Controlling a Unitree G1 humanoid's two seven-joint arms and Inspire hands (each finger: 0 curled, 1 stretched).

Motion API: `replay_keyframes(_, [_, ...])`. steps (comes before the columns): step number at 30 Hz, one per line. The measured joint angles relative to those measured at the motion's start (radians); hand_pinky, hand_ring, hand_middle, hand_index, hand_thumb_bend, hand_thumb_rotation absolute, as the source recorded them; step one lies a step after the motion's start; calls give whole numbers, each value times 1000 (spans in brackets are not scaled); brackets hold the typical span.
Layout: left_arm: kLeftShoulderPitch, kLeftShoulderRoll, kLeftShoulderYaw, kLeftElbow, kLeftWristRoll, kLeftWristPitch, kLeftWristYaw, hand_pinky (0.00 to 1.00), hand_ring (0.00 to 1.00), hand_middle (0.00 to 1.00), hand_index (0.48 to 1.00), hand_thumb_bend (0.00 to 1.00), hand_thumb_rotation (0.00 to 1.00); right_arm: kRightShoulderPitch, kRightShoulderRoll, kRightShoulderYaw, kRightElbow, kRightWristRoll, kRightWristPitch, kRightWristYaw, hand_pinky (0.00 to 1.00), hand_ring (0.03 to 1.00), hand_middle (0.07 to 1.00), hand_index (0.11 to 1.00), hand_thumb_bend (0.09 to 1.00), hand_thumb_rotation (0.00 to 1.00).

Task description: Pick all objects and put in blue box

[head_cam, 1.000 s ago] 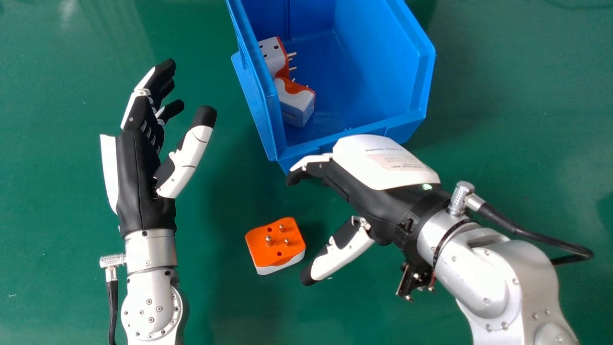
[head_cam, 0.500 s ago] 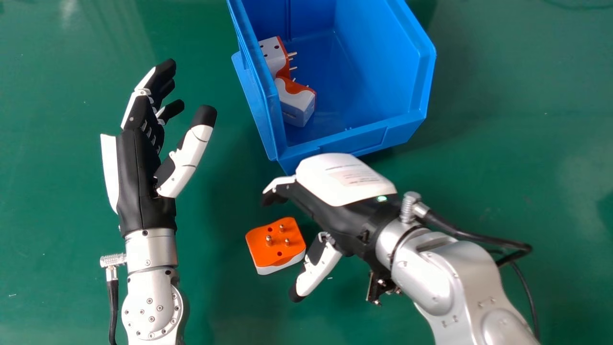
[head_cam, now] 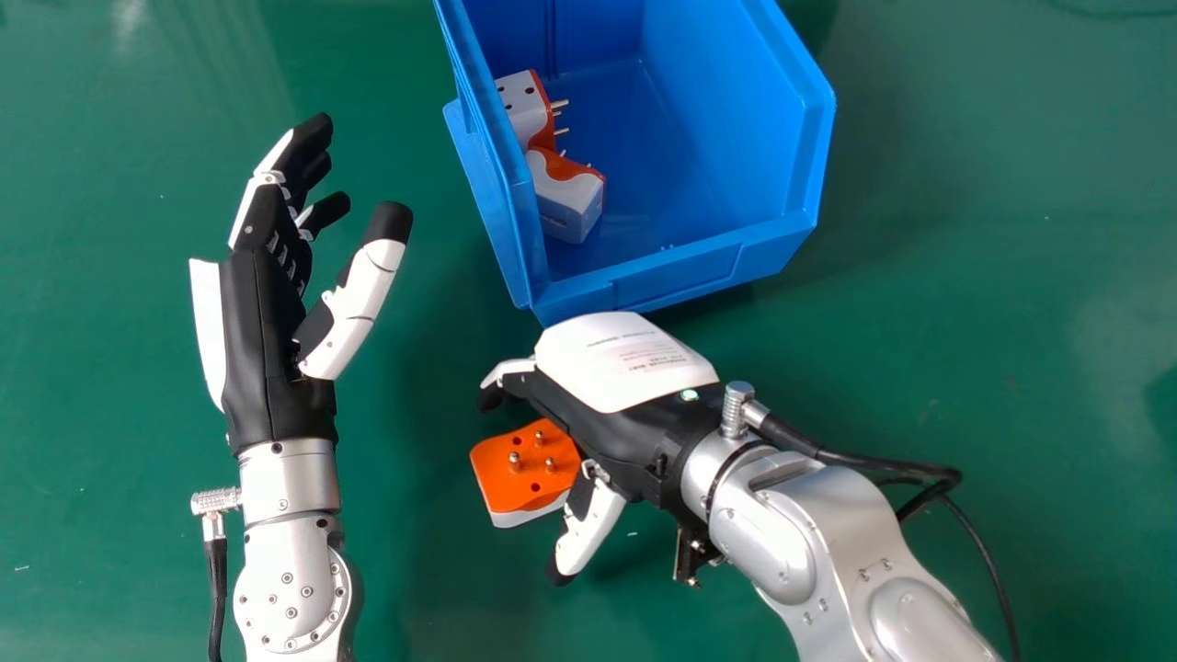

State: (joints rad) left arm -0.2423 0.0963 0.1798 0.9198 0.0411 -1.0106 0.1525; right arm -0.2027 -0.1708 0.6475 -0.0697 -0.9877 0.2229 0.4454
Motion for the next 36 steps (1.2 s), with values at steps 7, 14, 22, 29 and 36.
replay_keyframes(7, [0, 0, -1, 1, 0, -1, 0, 797, 871, 866, 807, 758, 534, -12, 3, 12, 28, 4, -11, -39, 667, 808, 826, 791, 841, 98])
replay_keyframes(14, [0, 0, -3, 1, 0, -3, 0, 795, 870, 865, 805, 765, 535, -19, 4, 18, 43, 5, -17, -55, 669, 812, 824, 781, 831, 96])
replay_keyframes(22, [1, 0, -6, 1, -1, -3, -5, 796, 870, 866, 805, 764, 532, -47, 8, 36, 69, 3, -15, -54, 651, 792, 806, 773, 831, 103])
replay_keyframes(29, [3, 0, -7, 1, -1, -4, -5, 796, 871, 867, 806, 763, 531, -74, 20, 45, 96, 1, -8, -46, 619, 748, 773, 765, 835, 104])
replay_keyframes(36, [3, 0, -7, 1, -1, -4, -2, 794, 868, 866, 804, 763, 530, -106, 28, 60, 138, 0, -11, -65, 582, 700, 740, 737, 841, 94])
